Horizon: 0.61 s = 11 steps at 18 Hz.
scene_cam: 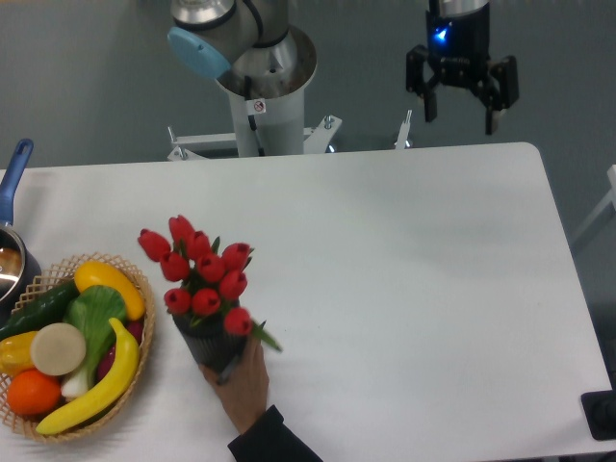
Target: Insert the flowers into the vase
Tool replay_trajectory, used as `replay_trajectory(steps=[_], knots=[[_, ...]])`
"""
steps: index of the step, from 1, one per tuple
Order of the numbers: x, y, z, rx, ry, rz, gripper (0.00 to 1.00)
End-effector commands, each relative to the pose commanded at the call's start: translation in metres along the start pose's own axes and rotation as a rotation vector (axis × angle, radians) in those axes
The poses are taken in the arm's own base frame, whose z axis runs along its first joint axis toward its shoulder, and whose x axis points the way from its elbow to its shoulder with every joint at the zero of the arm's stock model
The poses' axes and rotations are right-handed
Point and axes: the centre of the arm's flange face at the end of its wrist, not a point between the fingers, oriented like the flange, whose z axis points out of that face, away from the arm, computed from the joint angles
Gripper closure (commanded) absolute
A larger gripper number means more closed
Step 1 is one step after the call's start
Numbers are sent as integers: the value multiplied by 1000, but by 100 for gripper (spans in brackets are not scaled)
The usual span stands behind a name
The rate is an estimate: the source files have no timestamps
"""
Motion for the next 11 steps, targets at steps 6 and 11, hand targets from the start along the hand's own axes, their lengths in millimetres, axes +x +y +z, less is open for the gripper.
replay_trajectory(steps=[6,11], knots=[[12,46,-9,-9,51,95,0],[17,46,-10,-3,51,81,0]])
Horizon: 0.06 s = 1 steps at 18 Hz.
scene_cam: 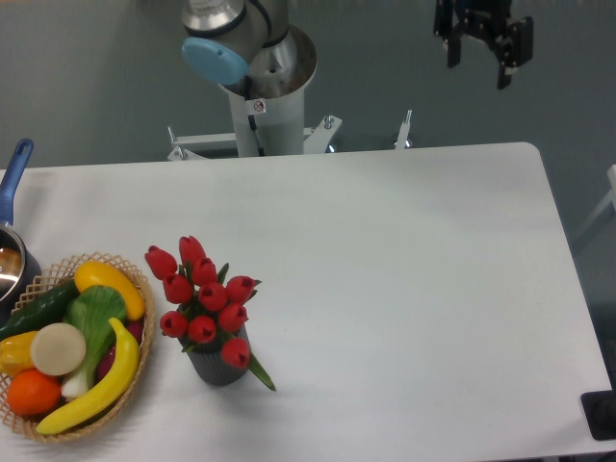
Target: Insert the flowers into the vase
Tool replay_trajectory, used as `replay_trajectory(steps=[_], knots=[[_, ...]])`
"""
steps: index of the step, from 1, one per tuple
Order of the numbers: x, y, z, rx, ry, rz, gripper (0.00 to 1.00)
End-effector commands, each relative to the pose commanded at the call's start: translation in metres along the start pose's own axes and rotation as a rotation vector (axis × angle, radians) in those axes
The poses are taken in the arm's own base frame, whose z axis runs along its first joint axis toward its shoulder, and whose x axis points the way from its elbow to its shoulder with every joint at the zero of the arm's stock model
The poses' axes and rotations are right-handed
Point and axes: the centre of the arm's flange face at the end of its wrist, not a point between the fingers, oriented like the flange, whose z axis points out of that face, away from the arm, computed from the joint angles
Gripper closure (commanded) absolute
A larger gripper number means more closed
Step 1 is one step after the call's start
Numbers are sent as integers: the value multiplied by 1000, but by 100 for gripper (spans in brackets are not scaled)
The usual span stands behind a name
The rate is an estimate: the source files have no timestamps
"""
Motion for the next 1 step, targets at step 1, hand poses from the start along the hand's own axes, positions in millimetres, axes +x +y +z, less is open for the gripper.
replay_trajectory(steps=[1], knots=[[0,-1,0,8,-4,-5,0]])
